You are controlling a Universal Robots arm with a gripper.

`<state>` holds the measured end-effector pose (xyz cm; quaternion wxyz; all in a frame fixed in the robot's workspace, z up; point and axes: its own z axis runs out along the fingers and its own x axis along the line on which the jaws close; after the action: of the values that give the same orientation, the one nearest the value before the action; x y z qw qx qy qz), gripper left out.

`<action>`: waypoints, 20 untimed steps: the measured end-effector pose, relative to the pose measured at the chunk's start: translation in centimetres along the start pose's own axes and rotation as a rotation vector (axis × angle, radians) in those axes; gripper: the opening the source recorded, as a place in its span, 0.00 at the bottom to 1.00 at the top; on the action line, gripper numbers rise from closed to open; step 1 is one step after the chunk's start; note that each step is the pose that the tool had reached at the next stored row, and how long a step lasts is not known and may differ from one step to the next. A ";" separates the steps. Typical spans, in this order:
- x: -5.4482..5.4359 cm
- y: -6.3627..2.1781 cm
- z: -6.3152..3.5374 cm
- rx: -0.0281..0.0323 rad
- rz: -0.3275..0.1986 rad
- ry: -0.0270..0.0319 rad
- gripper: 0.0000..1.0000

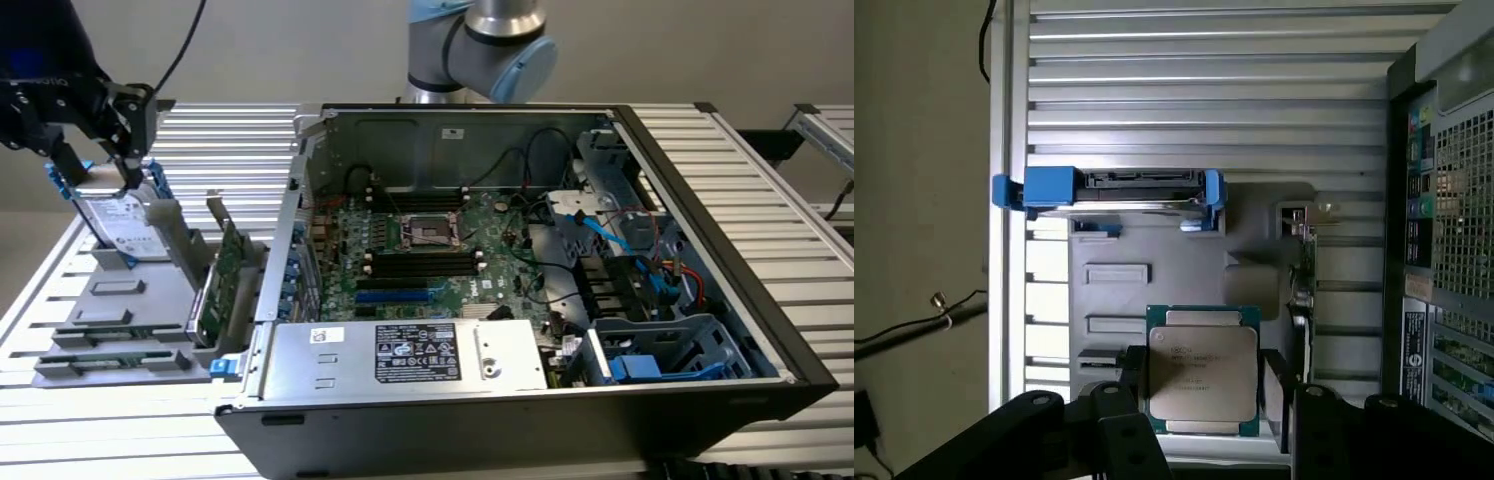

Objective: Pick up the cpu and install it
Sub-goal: 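Pick up the cpu and move it towards the insertion slot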

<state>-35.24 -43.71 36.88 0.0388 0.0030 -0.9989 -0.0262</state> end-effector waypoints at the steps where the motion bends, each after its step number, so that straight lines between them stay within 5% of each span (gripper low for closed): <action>1: -0.3 0.02 -0.14 0.0001 0.000 0.0018 0.55; 20: -6.4 0.43 -2.67 -0.0003 0.002 0.0372 0.55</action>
<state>-28.69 -43.36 39.07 0.0575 0.0025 -0.9980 -0.0263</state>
